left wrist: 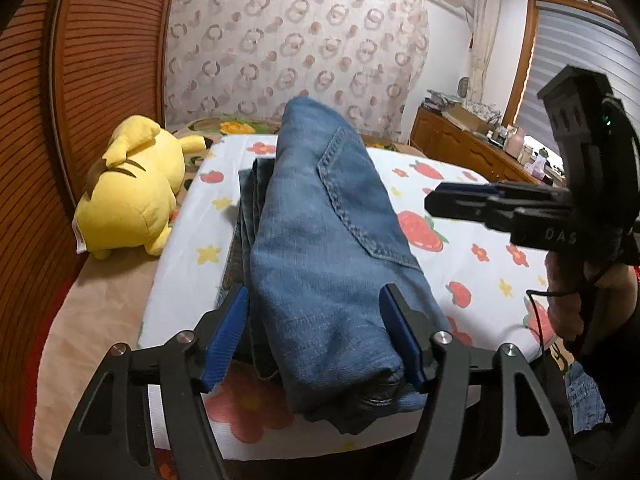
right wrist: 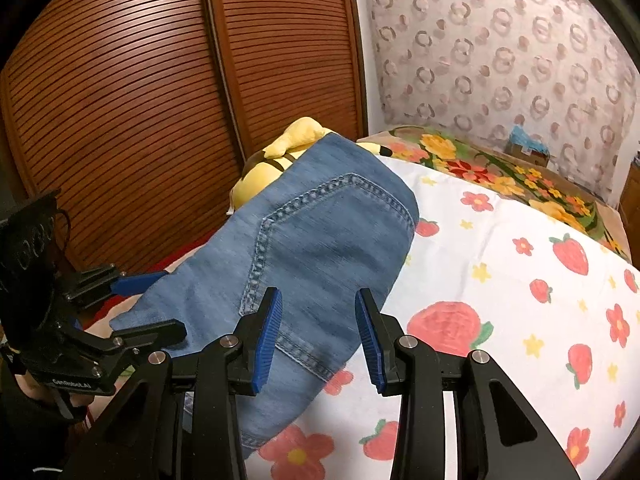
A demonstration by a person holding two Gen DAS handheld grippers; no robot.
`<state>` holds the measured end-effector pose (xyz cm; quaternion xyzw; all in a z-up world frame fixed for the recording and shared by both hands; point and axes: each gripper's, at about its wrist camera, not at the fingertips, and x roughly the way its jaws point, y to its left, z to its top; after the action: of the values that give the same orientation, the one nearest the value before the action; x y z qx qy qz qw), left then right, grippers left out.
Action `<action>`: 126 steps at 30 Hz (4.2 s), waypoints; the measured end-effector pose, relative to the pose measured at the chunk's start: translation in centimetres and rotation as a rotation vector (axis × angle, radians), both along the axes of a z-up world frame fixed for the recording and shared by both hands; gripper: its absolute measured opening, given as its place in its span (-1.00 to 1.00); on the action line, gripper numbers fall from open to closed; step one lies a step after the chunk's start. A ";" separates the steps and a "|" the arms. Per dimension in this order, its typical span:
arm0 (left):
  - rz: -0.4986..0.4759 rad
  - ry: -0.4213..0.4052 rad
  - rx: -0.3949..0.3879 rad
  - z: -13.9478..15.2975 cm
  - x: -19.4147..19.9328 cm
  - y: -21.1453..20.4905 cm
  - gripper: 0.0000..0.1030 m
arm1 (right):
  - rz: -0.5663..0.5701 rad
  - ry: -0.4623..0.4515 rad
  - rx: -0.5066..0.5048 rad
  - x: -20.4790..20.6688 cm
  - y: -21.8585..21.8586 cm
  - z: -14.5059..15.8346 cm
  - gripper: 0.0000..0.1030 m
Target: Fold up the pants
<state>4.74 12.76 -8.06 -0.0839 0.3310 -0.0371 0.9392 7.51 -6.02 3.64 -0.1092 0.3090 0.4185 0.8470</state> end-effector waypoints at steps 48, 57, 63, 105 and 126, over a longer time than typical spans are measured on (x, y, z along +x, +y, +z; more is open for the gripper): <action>0.050 0.025 -0.101 -3.4 -2.5 2.5 -0.13 | 0.007 0.240 -0.067 13.8 5.9 -5.2 0.25; 0.039 0.019 -0.106 -3.6 -2.4 2.4 -0.27 | 0.069 0.315 -0.001 16.4 5.6 -6.7 -0.12; 0.042 -0.011 -0.113 -2.6 -3.0 2.2 -0.59 | 0.116 0.214 0.096 14.1 4.6 -3.7 -0.65; 0.115 -0.038 -0.119 1.9 16.5 12.5 -0.61 | 0.146 0.352 0.210 36.5 15.7 -3.5 -0.65; 0.127 0.137 -0.045 -3.3 19.6 10.9 -0.58 | -0.067 0.020 -0.092 36.4 20.0 -2.1 -0.02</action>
<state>24.32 23.62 -11.34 -0.1284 0.3877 0.0210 0.9126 43.87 14.03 1.57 -0.1335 0.3400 0.3763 0.8515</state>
